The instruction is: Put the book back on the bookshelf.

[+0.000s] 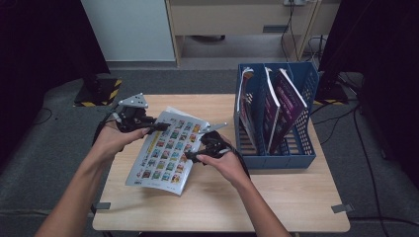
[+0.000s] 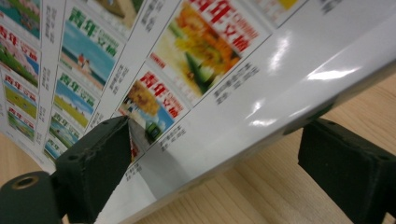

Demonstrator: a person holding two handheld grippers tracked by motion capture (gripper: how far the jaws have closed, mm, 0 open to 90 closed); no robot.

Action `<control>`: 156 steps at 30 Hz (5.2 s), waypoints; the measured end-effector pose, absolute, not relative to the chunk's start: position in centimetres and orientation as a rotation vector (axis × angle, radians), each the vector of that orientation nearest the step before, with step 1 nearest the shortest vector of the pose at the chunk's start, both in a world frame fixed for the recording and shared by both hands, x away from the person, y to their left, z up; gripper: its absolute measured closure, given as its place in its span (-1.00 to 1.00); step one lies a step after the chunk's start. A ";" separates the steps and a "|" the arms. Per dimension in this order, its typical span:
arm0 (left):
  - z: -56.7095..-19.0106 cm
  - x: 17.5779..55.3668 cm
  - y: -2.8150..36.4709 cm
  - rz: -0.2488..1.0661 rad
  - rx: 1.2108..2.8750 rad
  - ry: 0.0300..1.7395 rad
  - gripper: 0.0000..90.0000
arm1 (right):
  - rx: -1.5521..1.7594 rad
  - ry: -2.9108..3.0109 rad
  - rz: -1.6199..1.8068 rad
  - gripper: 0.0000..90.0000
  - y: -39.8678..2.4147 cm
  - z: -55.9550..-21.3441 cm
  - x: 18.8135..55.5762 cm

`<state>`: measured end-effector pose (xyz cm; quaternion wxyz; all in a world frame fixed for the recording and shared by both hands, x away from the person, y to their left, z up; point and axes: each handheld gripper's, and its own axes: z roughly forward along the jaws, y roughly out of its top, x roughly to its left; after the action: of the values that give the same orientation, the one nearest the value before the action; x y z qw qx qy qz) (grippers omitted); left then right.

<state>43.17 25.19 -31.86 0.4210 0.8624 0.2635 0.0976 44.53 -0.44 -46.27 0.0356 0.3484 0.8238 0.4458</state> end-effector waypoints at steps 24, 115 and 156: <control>-31.9 42.9 25.0 0.222 2.137 0.638 0.71 | 0.987 2.531 1.556 -0.35 -0.8 -45.3 45.4; -33.0 44.1 28.9 0.326 2.144 0.705 0.64 | 0.659 2.553 1.272 0.57 -0.7 -37.4 44.5; -32.3 41.8 28.2 0.362 2.145 0.607 0.67 | 0.637 2.513 1.269 0.57 -1.8 -37.3 43.5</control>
<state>41.84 28.19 -32.31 0.4274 0.8586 0.2432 0.1448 43.49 -1.83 -37.35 0.1274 0.2188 0.8636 0.4360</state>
